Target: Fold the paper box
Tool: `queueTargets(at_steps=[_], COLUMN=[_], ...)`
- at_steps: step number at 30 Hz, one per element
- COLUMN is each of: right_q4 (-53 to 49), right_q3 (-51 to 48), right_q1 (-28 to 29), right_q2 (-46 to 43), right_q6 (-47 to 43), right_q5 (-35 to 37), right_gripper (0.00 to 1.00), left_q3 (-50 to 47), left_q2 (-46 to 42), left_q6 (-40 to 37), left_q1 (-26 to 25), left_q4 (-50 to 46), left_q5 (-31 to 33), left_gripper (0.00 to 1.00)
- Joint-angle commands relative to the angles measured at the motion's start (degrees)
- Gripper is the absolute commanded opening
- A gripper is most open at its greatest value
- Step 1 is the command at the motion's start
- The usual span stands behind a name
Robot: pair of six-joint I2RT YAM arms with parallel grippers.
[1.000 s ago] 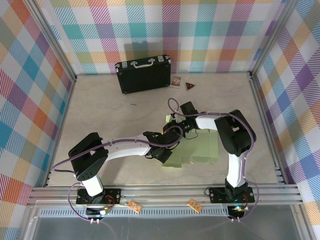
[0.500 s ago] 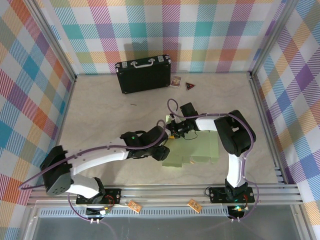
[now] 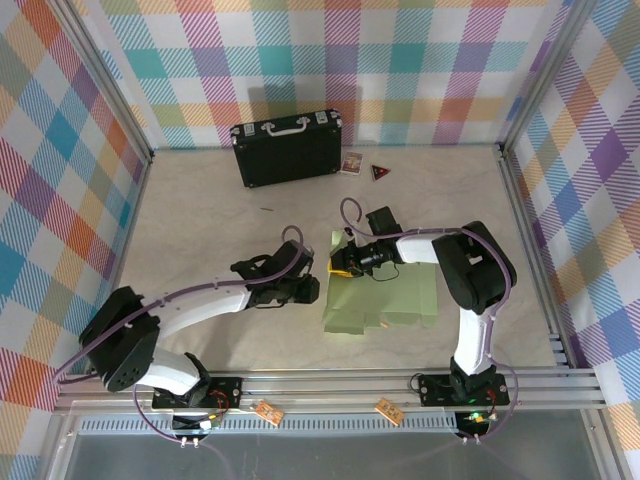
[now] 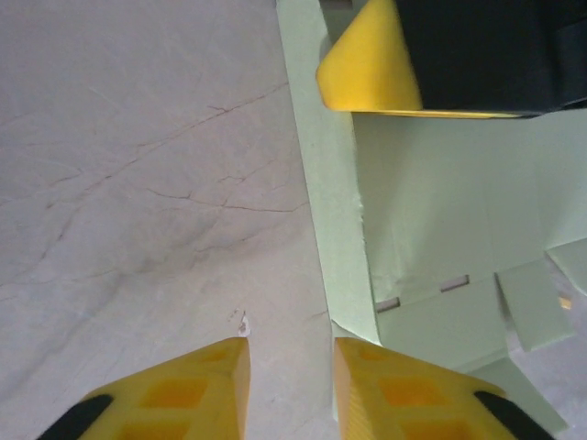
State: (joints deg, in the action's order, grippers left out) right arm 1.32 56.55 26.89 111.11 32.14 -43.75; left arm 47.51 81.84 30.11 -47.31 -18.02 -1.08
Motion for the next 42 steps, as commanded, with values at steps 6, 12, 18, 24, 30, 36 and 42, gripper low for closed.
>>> queueTargets(at_steps=[6, 12, 18, 24, 30, 36, 42], right_q4=[-5.8, -7.4, -8.2, -9.4, -13.2, -16.7, -18.2], right_q3=[-2.8, -2.9, -2.8, -3.3, -3.0, -2.2, -1.7], right_q1=[-1.0, -1.0, -1.0, -1.0, -1.0, -1.0, -0.9], right_q2=[1.8, 1.3, 1.4, -0.1, -1.0, -1.5, -1.5], right_q6=[-0.5, -1.0, -1.0, -1.3, -2.3, -3.7, -4.3], right_q5=[8.2, 9.9, 10.9, 13.1, 17.3, 21.2, 22.8], right_gripper=[0.23, 0.21, 0.2, 0.2, 0.2, 0.2, 0.2], left_q3=[3.5, 4.7, 5.0, 6.6, 8.5, 6.0, 5.9], left_q2=[9.9, 14.2, 16.7, 20.0, 21.5, 15.0, 11.2], left_q6=[3.3, 3.4, 2.2, 1.7, 0.8, 0.5, -0.8], left_q1=[0.6, 0.9, 0.9, 0.9, 0.9, 1.8, 4.2], left_q4=[8.7, 11.2, 11.6, 9.9, 6.3, 4.6, 1.1], left_q5=[-3.0, -5.9, -7.5, -6.4, -2.7, 1.5, 1.1], left_gripper=[0.24, 0.2, 0.19, 0.16, 0.14, 0.13, 0.13])
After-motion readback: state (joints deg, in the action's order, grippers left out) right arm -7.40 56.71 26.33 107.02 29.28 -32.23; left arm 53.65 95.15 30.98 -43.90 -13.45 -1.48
